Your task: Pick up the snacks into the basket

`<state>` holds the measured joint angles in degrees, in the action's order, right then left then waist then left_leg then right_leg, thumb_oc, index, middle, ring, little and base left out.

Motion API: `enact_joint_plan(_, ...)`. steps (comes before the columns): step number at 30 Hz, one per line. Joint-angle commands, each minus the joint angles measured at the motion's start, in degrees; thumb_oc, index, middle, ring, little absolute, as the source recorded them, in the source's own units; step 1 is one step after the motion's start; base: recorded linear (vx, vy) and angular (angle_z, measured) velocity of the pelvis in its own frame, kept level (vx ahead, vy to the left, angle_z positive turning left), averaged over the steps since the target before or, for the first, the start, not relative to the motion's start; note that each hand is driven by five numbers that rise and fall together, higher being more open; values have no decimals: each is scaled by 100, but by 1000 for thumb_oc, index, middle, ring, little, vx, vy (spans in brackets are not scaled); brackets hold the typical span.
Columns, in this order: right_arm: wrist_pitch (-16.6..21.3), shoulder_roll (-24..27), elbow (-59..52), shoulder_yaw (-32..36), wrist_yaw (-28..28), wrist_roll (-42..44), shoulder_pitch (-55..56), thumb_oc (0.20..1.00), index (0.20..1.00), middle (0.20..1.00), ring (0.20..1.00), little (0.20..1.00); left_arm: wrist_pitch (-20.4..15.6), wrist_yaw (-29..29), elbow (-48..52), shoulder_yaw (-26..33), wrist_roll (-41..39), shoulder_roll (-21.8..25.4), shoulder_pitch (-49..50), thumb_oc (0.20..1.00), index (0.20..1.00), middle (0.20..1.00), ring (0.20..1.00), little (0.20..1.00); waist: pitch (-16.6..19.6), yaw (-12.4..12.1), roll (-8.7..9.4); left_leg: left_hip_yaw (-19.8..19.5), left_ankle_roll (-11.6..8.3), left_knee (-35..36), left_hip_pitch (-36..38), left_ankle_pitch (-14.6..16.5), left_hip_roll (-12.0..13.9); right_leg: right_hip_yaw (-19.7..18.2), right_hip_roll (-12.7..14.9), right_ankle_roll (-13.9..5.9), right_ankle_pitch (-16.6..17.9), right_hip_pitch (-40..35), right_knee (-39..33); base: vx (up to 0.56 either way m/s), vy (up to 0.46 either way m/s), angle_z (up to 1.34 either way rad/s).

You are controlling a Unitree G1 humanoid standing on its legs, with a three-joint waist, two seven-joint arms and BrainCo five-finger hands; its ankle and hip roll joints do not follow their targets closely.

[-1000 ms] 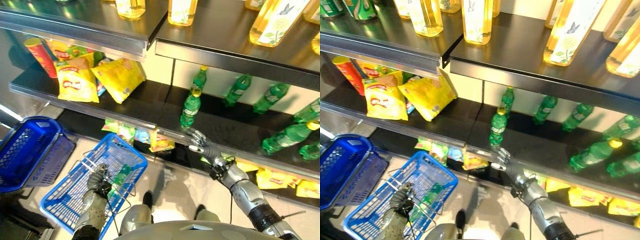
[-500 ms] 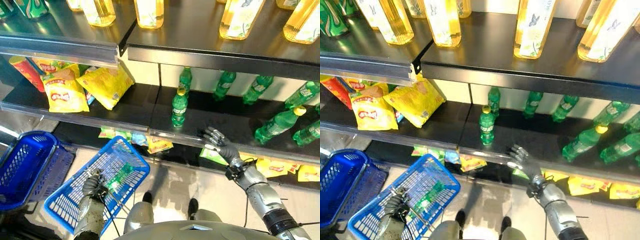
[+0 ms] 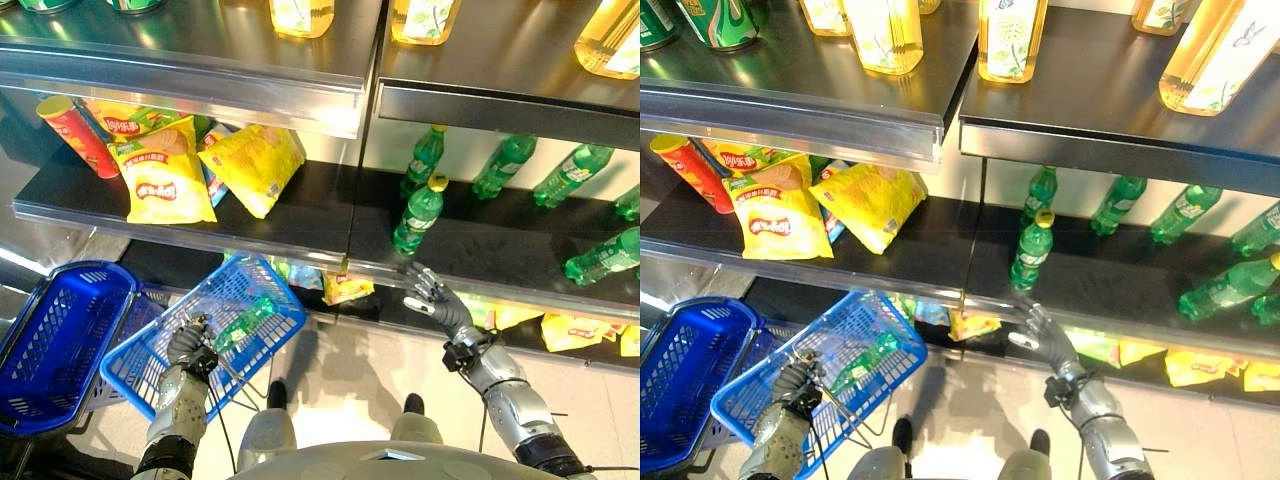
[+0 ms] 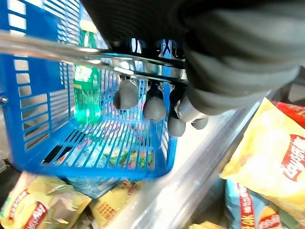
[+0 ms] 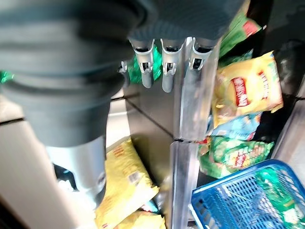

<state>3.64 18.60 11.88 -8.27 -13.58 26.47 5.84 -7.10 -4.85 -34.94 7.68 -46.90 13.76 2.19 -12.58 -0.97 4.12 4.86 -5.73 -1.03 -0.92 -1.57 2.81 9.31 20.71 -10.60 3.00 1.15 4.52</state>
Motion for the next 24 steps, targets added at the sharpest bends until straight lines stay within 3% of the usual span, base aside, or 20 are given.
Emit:
enact_joint_plan(1, 102, 86, -170, -100, -197, 241, -144, 1000, 1000, 1000, 1000, 1000, -683, 250, 897, 243, 176, 299, -228, 200, 200, 200, 200, 200, 156, -229, -1, -215, 467, 314, -70, 8, -167, -245, 321, -365, 925, 179, -10, 26, 258, -14)
enact_joint_plan(3, 69, 32, -115, -155, -226, 253, -205, 1000, 1000, 1000, 1000, 1000, -660, 269, 970, 293, 243, 316, -141, 200, 200, 200, 200, 200, 150, -319, 49, -107, 547, 426, 57, 55, -290, -96, 418, -373, 1212, 283, 50, 18, 241, -38)
enact_joint_plan(4, 62, 13, -87, -189, -228, 263, -265, 1000, 1000, 1000, 1000, 1000, -627, 282, 987, 298, 257, 322, -132, 200, 200, 200, 200, 200, 125, -365, 19, -90, 590, 465, 76, 37, -308, 57, 392, -319, 1109, 319, 216, -21, 292, -61)
enact_joint_plan(5, 49, -1, -101, -247, -284, 305, -283, 1000, 1000, 1000, 1000, 1000, -602, 330, 1030, 266, 326, 360, -122, 200, 200, 200, 200, 200, 60, -364, -36, -119, 678, 516, 83, -29, -330, 70, 67, -178, 695, 323, 746, -28, 215, -52)
enact_joint_plan(6, 49, -1, -101, -246, -284, 305, -285, 1000, 1000, 1000, 1000, 1000, -602, 329, 1030, 267, 326, 359, -124, 200, 200, 200, 200, 200, 74, -368, -36, -114, 677, 518, 64, -39, -327, 65, 63, -174, 707, 345, 740, -9, 247, -36)
enact_joint_plan(7, 69, 6, -106, -254, -314, 324, -269, 1000, 1000, 1000, 1000, 1000, -588, 405, 1060, 201, 336, 378, -141, 200, 200, 200, 200, 200, 48, -320, -82, -181, 742, 563, 31, -130, -360, -133, -826, 92, -77, 331, 939, 4, 102, -10)
enact_joint_plan(8, 69, 7, -106, -254, -315, 324, -270, 1000, 1000, 1000, 1000, 1000, -588, 405, 1060, 201, 336, 378, -143, 200, 200, 200, 200, 200, 60, -324, -87, -178, 739, 566, 16, -139, -352, -134, -836, 96, -61, 343, 925, 27, 127, 4)
enact_joint_plan(10, 130, 62, -165, -314, -303, 300, -238, 1000, 1000, 1000, 1000, 1000, -563, 413, 1054, 81, 395, 336, -144, 200, 200, 200, 200, 200, 98, -265, -79, -223, 771, 579, 4, -209, -443, -200, -1579, 345, -393, 412, 962, 47, 59, 19)
enact_joint_plan(11, 131, 80, -247, -328, -314, 361, -218, 1000, 1000, 1000, 1000, 1000, -564, 385, 1140, 92, 399, 246, -119, 200, 200, 200, 200, 200, 113, -275, -40, -217, 759, 595, -2, -241, -546, -73, -1842, 546, -361, 364, 681, 37, 42, 44)
enact_joint_plan(16, 244, 205, -289, -339, -155, 102, -258, 1000, 1000, 1000, 1000, 1000, -505, 407, 1124, 43, 306, 22, -39, 200, 200, 200, 200, 200, 100, -269, -106, -294, 657, 415, 40, -149, -626, -104, -1950, 652, -296, 62, 60, 45, -17, 40)
enact_joint_plan(19, 303, 301, -389, -332, -39, -22, -371, 1000, 1000, 1000, 1000, 1000, -501, 427, 1184, -5, 214, -96, 18, 200, 200, 200, 200, 200, -23, -291, -129, -292, 545, -348, -237, 84, -616, 37, -1759, 637, -158, -25, -102, -6, 21, 16)
enact_joint_plan(21, 288, 372, -404, -404, -20, -166, -469, 1000, 1000, 1000, 1000, 1000, -499, 423, 1179, -65, 134, -156, 8, 200, 200, 200, 200, 200, -44, -320, -102, -416, 401, -409, -415, 43, -378, 21, -1641, 581, -157, -43, -120, 7, 106, 4)
enact_joint_plan(22, 256, 419, -492, -408, -35, -214, -478, 1000, 1000, 1000, 1000, 1000, -481, 388, 1242, -79, 93, -193, 29, 200, 200, 200, 200, 200, 12, -299, -89, -383, 312, -242, -442, -91, 10, 24, -1511, 503, -204, -17, -73, 24, 124, 2)
enact_joint_plan(23, 254, 420, -494, -408, -35, -214, -475, 1000, 1000, 1000, 1000, 1000, -480, 386, 1245, -79, 94, -194, 33, 200, 200, 200, 200, 200, 11, -300, -90, -382, 308, -233, -431, -91, 12, 23, -1512, 504, -214, -18, -63, 22, 157, -2)
enact_joint_plan(24, 277, 440, -543, -377, 5, -211, -467, 1000, 1000, 1000, 1000, 1000, -492, 339, 1289, -95, 96, -194, 7, 200, 200, 200, 200, 200, 19, -262, -103, -279, 228, -139, -464, -267, 362, 56, -1422, 480, -285, 35, 18, -1, 128, -2)
